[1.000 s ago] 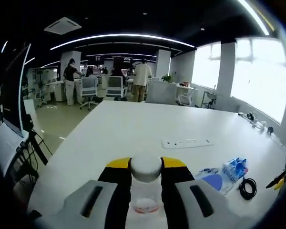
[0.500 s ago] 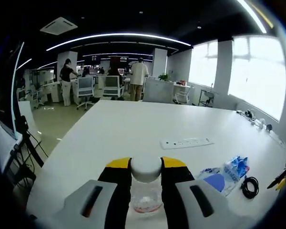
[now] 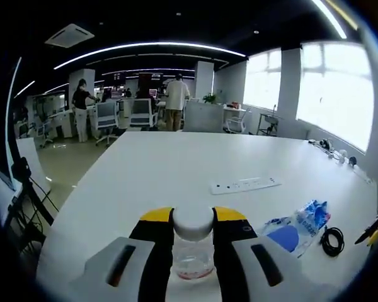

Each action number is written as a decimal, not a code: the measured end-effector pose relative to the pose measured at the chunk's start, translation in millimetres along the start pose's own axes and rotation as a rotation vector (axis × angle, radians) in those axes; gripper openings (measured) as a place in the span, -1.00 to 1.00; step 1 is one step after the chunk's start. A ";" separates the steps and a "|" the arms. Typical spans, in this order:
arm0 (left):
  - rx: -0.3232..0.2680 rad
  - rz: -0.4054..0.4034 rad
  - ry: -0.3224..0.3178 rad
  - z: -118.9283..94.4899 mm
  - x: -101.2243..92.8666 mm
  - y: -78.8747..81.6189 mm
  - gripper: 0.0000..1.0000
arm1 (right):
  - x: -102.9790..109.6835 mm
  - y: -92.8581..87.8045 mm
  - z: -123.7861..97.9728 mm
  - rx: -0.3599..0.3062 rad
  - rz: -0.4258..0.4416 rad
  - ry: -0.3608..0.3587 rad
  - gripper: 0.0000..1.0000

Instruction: Arrange the tabletop items into an orderly group along one side of the table until the central work area is clear of visible clutter.

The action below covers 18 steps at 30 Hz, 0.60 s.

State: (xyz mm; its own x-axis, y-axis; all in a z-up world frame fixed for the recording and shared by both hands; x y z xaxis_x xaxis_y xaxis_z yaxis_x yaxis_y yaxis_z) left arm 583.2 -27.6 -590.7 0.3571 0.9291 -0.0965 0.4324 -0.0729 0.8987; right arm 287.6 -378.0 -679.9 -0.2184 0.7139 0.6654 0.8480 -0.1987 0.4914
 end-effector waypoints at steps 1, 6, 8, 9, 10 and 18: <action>0.000 0.002 -0.002 0.4 0.0 -0.2 -0.58 | 0.1 -0.4 0.2 0.001 0.001 0.000 -0.08; 0.001 0.005 -0.013 2.3 -0.6 -0.7 -0.57 | 1.3 -1.7 1.1 0.002 0.001 0.003 -0.08; 0.005 0.002 -0.019 2.8 -1.6 -2.2 -0.57 | 0.8 -2.7 2.1 0.004 0.003 0.002 -0.09; 0.005 0.001 -0.022 3.1 -1.9 -2.8 -0.57 | 0.4 -3.1 2.6 0.007 0.002 0.002 -0.09; 0.006 0.000 -0.026 3.5 -2.5 -3.5 -0.57 | 0.2 -3.2 2.8 0.007 0.001 0.001 -0.09; -0.003 0.015 -0.042 6.0 -5.8 -2.7 -0.57 | -1.4 -2.0 4.6 0.007 0.002 0.000 -0.09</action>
Point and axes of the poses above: the point that each gripper's makers call its tool centre point, and the gripper's own axes: z roughly forward along the fingers, x roughly to its left, y roughly out of its top, the point moved 3 cm from there along -z, roughly backward along the fingers, and after that the axes turned 3 degrees about x, right-handed, at the moved point
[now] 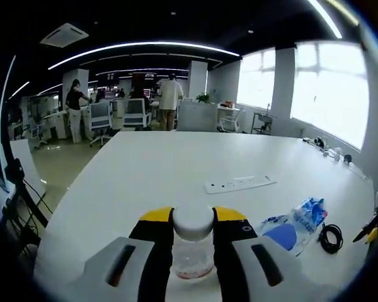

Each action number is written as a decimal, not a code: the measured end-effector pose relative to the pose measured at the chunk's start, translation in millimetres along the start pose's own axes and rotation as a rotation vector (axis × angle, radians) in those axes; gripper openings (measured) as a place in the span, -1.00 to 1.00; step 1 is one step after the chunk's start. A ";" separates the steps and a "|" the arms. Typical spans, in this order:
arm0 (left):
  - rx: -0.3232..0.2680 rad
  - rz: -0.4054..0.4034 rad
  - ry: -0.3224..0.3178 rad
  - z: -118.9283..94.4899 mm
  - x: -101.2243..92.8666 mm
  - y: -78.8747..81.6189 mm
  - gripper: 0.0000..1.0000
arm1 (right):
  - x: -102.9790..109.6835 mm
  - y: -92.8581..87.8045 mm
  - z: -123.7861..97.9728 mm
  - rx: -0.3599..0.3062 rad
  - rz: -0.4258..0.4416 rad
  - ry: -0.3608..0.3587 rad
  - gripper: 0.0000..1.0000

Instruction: Arrange the tabletop items into an orderly group along one side of the table until the central work area is clear of visible clutter.

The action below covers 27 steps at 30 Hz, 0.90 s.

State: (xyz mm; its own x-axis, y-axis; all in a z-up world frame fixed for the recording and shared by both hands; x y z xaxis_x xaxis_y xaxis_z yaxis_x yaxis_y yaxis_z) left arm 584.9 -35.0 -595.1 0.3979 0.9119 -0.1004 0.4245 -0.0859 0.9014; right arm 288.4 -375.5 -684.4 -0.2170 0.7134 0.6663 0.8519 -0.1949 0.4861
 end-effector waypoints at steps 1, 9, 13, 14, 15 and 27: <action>-0.002 0.000 0.000 -0.4 -0.4 -0.3 -0.57 | -0.1 0.2 0.0 0.000 0.001 0.000 -0.09; 0.001 0.053 -0.023 -0.7 -7.7 -1.3 -0.57 | -1.0 -1.1 0.5 0.006 -0.006 0.001 -0.09; 0.000 0.064 -0.025 -1.4 -8.1 -1.8 -0.57 | -2.8 -2.2 -0.3 0.004 -0.001 -0.002 -0.09; -0.002 0.063 -0.025 -1.6 -7.7 -2.0 -0.57 | -3.2 -2.6 -0.5 0.005 -0.001 -0.003 -0.09; -0.004 0.064 -0.027 -2.0 -7.3 -2.2 -0.57 | -3.3 -3.1 -0.6 0.005 -0.002 -0.004 -0.09; -0.002 0.033 -0.038 -4.2 -9.6 -5.1 -0.54 | -1.3 -5.1 0.7 0.012 -0.005 -0.003 -0.09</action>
Point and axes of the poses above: the point that each gripper's makers call its tool centre point, and the gripper's own axes: z roughly forward along the fingers, x roughly to its left, y roughly out of its top, the point moved 3 cm from there along -z, roughly backward along the fingers, and after that the axes turned 3 degrees about x, right-handed, at the moved point
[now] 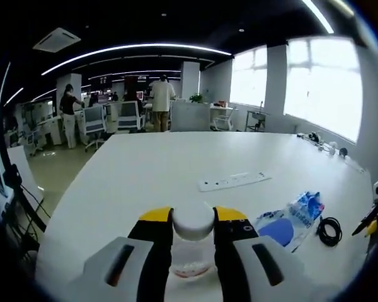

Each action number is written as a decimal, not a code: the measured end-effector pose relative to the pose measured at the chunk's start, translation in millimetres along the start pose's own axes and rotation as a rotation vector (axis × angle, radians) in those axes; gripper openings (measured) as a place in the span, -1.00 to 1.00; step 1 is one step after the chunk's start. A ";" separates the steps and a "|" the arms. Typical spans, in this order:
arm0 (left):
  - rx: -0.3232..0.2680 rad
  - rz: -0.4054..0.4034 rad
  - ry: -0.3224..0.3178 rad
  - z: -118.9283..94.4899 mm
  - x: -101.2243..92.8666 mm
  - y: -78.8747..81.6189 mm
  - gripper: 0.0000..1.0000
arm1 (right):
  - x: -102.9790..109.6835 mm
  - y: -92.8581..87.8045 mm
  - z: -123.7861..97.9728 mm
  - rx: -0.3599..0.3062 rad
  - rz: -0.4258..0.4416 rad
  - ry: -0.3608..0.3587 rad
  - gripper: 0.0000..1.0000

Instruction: Arrange the tabletop items into an orderly group along one side of the table until the central work area is clear of visible clutter.

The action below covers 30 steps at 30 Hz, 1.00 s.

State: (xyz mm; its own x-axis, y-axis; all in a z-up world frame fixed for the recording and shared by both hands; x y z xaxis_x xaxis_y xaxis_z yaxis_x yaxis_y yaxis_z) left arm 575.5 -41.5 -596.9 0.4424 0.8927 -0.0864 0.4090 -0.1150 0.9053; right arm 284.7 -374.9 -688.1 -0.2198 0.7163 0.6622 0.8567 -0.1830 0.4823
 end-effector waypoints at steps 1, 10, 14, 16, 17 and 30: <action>0.001 -0.008 0.000 -0.5 0.1 -0.5 -0.54 | 0.4 0.6 0.0 -0.001 -0.001 0.000 -0.09; -0.050 -0.068 0.032 -5.4 3.1 5.7 -0.31 | 0.1 -0.6 -1.7 0.002 -0.009 -0.004 -0.10; -0.091 -0.098 0.065 -13.3 10.0 10.1 0.07 | 0.6 -1.9 -2.5 0.004 -0.014 -0.006 -0.10; -0.100 -0.104 0.068 -17.9 12.3 9.9 0.16 | 1.8 -2.0 -2.4 0.001 -0.013 -0.003 -0.09; -0.101 -0.107 0.069 -19.6 13.0 9.6 0.20 | 2.5 -2.0 -2.2 0.001 -0.015 -0.003 -0.09; -0.103 -0.094 0.032 -47.2 3.7 3.3 1.00 | 12.1 9.9 -3.8 -0.042 -0.080 -0.017 0.10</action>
Point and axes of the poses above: the point that each gripper's makers call its tool centre point, and the gripper's own axes: z roughly forward along the fingers, x roughly to its left, y roughly out of its top, the point moved 3 cm from there along -z, roughly backward along the fingers, and after that the axes turned 3 degrees about x, right-handed, at the moved point
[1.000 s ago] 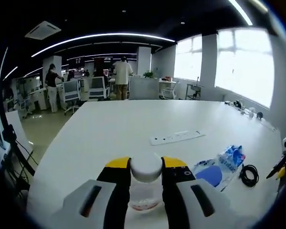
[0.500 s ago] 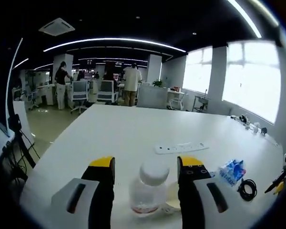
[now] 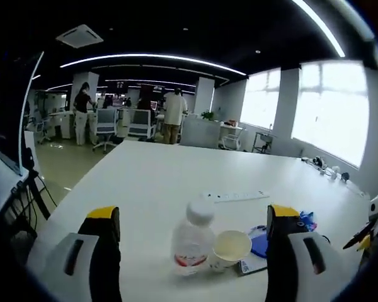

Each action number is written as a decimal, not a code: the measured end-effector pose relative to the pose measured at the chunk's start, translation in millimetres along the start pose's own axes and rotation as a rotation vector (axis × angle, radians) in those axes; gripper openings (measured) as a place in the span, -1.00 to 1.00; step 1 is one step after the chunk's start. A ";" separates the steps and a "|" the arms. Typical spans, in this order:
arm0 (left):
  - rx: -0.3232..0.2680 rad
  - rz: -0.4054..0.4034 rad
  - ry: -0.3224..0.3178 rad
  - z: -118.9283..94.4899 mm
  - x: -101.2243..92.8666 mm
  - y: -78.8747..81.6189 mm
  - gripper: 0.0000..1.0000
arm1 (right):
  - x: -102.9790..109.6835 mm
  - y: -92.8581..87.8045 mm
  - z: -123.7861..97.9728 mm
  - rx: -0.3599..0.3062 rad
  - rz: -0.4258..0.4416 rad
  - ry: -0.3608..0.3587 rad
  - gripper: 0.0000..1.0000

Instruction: Arrange the tabletop items into an orderly group along one side of the table until the central work area is clear of visible clutter.

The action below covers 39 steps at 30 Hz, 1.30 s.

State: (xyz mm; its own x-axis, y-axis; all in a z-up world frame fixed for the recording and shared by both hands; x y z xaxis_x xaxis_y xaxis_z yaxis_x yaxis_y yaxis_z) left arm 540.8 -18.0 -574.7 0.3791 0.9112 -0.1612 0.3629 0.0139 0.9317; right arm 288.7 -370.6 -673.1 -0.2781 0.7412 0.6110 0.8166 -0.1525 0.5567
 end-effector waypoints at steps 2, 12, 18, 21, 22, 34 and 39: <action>0.012 0.008 -0.019 -5.6 -4.5 -2.7 1.00 | -0.5 1.6 -1.8 -0.007 -0.006 -0.008 0.16; 0.046 0.015 -0.066 -31.0 -13.1 -15.6 1.00 | -11.8 4.6 -17.0 -0.031 -0.082 -0.113 0.52; 0.070 0.001 -0.090 -47.4 -19.6 -26.6 1.00 | -12.2 5.9 -20.8 -0.042 -0.106 -0.126 0.55; 0.096 0.013 -0.112 -55.2 -25.6 -35.0 1.00 | -9.8 7.7 -21.8 -0.048 -0.122 -0.130 0.58; 0.104 0.013 -0.117 -57.1 -27.1 -37.5 1.00 | -9.3 7.7 -22.1 -0.047 -0.128 -0.130 0.61; 0.242 0.076 -0.193 -78.9 -54.2 -74.3 0.94 | -13.0 9.0 -21.8 -0.051 -0.196 -0.160 0.91; 0.240 0.084 -0.185 -89.7 -60.0 -83.6 1.00 | -17.4 7.1 -22.4 -0.045 -0.196 -0.165 0.94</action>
State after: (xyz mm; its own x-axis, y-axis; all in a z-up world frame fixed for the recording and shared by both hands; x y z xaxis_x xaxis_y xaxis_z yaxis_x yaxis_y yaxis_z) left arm 411.4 -37.0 -613.7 0.5564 0.8146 -0.1641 0.5061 -0.1757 0.8444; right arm 288.0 -399.3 -667.2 -0.3394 0.8557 0.3905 0.7309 -0.0214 0.6822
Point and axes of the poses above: the point that each gripper's makers call its tool centre point, and the gripper's own axes: z roughly forward along the fingers, x roughly to its left, y roughly out of its top, the point moved 3 cm from there along -z, roughly backward along the fingers, and after that the axes turned 3 degrees about x, right-handed, at the moved point
